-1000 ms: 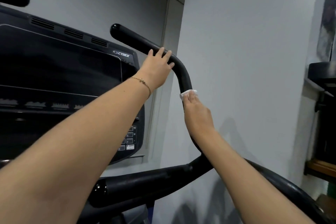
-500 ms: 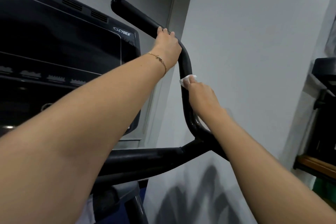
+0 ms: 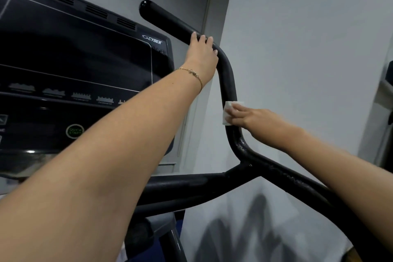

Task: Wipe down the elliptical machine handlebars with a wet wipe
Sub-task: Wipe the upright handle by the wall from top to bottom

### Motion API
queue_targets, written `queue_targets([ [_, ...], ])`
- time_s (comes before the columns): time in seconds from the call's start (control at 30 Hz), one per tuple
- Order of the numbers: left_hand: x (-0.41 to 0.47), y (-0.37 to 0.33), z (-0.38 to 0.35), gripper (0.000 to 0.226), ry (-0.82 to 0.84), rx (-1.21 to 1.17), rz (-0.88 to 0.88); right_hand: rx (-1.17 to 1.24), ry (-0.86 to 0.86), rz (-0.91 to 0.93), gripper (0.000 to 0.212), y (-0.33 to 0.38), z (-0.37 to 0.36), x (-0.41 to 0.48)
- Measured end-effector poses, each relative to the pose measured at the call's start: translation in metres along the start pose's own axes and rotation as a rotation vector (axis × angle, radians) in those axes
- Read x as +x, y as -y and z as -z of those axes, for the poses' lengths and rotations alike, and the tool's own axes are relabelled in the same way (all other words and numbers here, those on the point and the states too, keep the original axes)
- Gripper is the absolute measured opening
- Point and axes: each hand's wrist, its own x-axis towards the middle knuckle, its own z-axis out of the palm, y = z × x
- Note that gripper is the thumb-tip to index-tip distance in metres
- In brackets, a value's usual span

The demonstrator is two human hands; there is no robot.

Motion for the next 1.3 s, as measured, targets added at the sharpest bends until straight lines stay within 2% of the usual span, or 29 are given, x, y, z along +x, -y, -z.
queue_targets([
  [0.1, -0.001, 0.0, -0.001, 0.061, -0.002, -0.016, 0.001, -0.007, -0.086, -0.053, 0.055, -0.003, -0.001, 0.012],
  [0.27, -0.002, -0.002, 0.001, 0.064, 0.026, 0.001, 0.009, 0.044, -0.129, -0.456, 0.045, 0.052, -0.011, 0.024],
  [0.37, -0.005, -0.002, -0.001, 0.067, 0.041, 0.023, 0.002, 0.254, 0.125, -0.683, 0.052, 0.086, -0.02, 0.029],
  [0.43, -0.005, -0.001, 0.0, 0.069, 0.053, 0.02, -0.004, 0.277, 0.161, -0.783, 0.057, 0.094, -0.027, 0.037],
  [0.57, -0.003, 0.003, -0.001, 0.066, 0.051, 0.026, 0.002, 0.432, 0.043, -0.835, 0.055, 0.082, -0.025, 0.044],
  [0.67, -0.005, 0.001, -0.003, 0.065, 0.035, 0.033, -0.005, 0.467, 0.112, -0.82, 0.053, 0.085, -0.011, 0.027],
  [0.83, -0.004, 0.002, -0.005, 0.068, 0.037, 0.049, -0.003, 0.359, 0.182, -0.864, 0.05, 0.092, -0.016, 0.022],
  [0.93, -0.002, 0.0, -0.004, 0.067, 0.039, 0.046, -0.005, 0.375, 0.195, -0.855, 0.056, 0.077, -0.011, 0.032],
  [1.07, -0.002, 0.001, -0.005, 0.067, 0.021, 0.054, -0.004, 0.211, 0.255, -0.81, 0.036, 0.093, -0.014, 0.018],
  [1.13, -0.003, 0.002, -0.005, 0.067, 0.012, 0.059, -0.003, 0.21, 0.172, -0.797, 0.035, 0.095, -0.017, 0.014],
  [1.23, -0.002, 0.004, -0.001, 0.064, 0.011, 0.056, -0.018, 0.514, -0.087, -0.929, 0.042, 0.076, -0.015, 0.017],
  [1.3, -0.001, 0.006, 0.004, 0.059, 0.004, 0.048, -0.028, 0.744, -0.255, -0.983, 0.035, 0.062, -0.013, 0.023],
])
